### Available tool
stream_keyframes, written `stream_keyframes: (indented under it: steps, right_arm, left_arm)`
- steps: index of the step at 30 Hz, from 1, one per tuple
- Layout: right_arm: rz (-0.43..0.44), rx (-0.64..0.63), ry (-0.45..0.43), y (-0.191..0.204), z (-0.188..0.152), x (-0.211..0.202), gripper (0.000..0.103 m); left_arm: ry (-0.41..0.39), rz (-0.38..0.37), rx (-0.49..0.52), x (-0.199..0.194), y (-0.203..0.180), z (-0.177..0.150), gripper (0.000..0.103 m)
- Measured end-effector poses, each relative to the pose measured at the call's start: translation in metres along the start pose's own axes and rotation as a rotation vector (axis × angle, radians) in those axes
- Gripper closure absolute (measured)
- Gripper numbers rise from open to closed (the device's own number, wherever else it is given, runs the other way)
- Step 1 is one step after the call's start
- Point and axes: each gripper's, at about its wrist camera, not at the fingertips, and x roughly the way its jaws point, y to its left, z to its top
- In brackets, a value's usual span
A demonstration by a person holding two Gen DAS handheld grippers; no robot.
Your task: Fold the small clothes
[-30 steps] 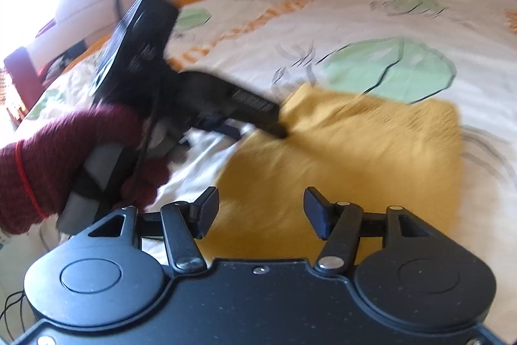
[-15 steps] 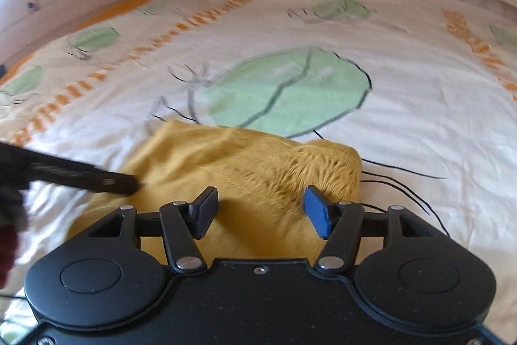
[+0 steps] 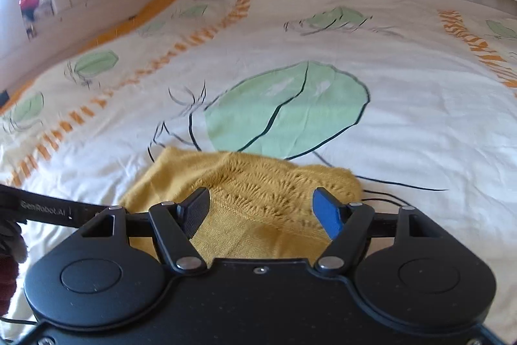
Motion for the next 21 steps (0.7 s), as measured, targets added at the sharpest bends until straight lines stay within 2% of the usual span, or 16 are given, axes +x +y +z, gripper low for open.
stream_keyframes:
  steps: [5,9,15,18,21]
  right_arm:
    - [-0.009,-0.080,0.019,0.017,0.009,-0.001,0.028]
    - [0.003,-0.087,0.040,0.026,0.015,0.011,0.028]
    - [0.012,-0.162,0.100,0.055,0.020,0.051,0.028]
    - [0.010,-0.196,0.157,0.070,0.019,0.077,0.028]
    - [-0.008,-0.243,0.181,0.083,0.017,0.094,0.023]
  left_arm:
    - [0.031,-0.024,-0.001,-0.010,0.006,-0.007,0.042]
    - [0.056,-0.043,-0.003,-0.018,0.015,-0.019,0.042]
    - [0.077,-0.072,0.012,-0.024,0.021,-0.027,0.042]
    - [0.095,-0.082,0.031,-0.022,0.022,-0.031,0.042]
    - [0.098,-0.084,0.037,-0.022,0.021,-0.032,0.042]
